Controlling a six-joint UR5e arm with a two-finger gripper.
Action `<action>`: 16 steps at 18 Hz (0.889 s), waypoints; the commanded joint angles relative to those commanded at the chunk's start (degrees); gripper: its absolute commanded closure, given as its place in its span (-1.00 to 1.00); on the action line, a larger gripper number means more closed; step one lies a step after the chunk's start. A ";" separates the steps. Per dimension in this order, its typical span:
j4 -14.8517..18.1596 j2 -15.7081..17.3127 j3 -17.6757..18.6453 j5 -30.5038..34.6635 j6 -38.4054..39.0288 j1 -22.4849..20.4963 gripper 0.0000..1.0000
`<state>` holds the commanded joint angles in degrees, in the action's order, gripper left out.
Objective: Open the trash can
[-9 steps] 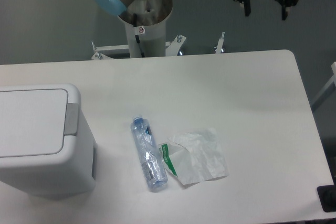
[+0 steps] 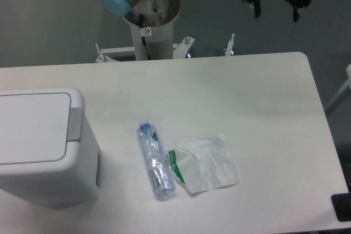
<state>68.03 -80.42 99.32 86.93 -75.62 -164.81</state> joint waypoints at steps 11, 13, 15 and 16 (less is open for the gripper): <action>-0.09 0.35 -2.72 -10.19 31.28 11.43 -1.00; -0.18 0.09 -2.64 -12.30 38.67 13.71 -1.00; -1.92 -1.31 -2.46 -13.89 48.48 17.65 -1.00; -2.98 -1.93 -2.20 -13.98 52.37 19.24 -1.00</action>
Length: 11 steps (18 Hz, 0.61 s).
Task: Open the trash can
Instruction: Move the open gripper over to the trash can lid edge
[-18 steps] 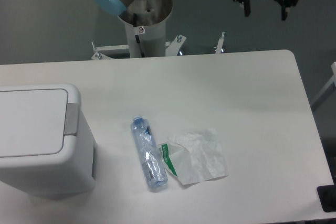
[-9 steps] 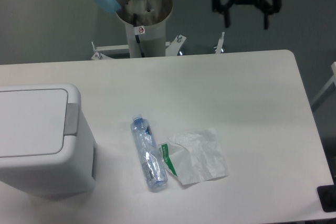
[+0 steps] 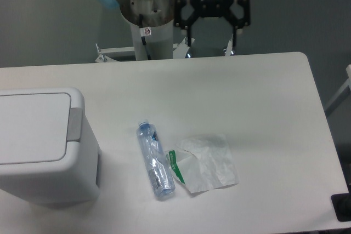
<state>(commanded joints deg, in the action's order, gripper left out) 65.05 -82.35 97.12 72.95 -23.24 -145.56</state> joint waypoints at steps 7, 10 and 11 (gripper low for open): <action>-12.39 -6.68 -0.61 -0.09 19.89 8.80 -1.00; -13.28 -8.09 -0.96 -0.09 21.04 11.26 -1.00; -13.54 -8.70 -1.23 -0.18 21.39 11.79 -1.00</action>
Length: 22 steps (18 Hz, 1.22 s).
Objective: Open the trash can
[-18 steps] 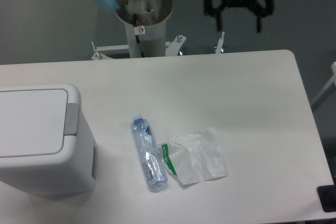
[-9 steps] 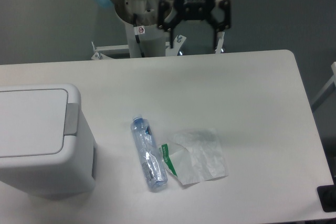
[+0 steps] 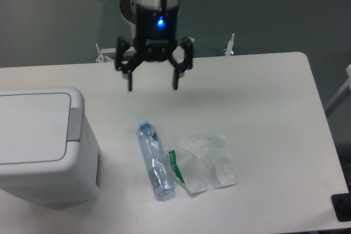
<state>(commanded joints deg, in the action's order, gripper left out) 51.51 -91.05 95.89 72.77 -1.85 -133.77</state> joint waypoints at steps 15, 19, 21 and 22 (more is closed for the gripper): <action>-1.23 -5.89 -3.26 0.26 3.34 6.60 -1.00; -1.32 -6.16 -3.08 0.26 3.34 6.86 -1.00; -1.32 -6.25 -3.08 0.35 3.26 6.86 -1.00; -1.32 -6.33 -2.99 0.35 3.26 6.86 -1.00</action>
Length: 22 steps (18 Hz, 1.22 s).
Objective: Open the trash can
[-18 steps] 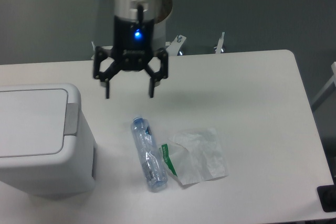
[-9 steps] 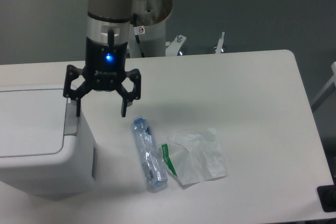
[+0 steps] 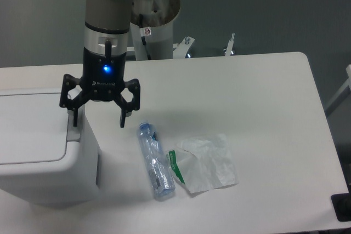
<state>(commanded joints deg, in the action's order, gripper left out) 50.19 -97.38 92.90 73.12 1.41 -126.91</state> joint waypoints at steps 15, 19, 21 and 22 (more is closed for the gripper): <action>0.00 -0.88 -0.35 0.26 -0.35 0.00 -1.00; 0.00 -0.88 -0.17 0.44 -0.35 0.00 -1.00; 0.00 -0.88 -0.17 0.44 -0.35 0.00 -1.00; 0.00 -0.88 -0.17 0.44 -0.35 0.00 -1.00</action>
<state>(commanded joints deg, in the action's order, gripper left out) 50.19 -98.26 92.72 73.56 1.05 -126.91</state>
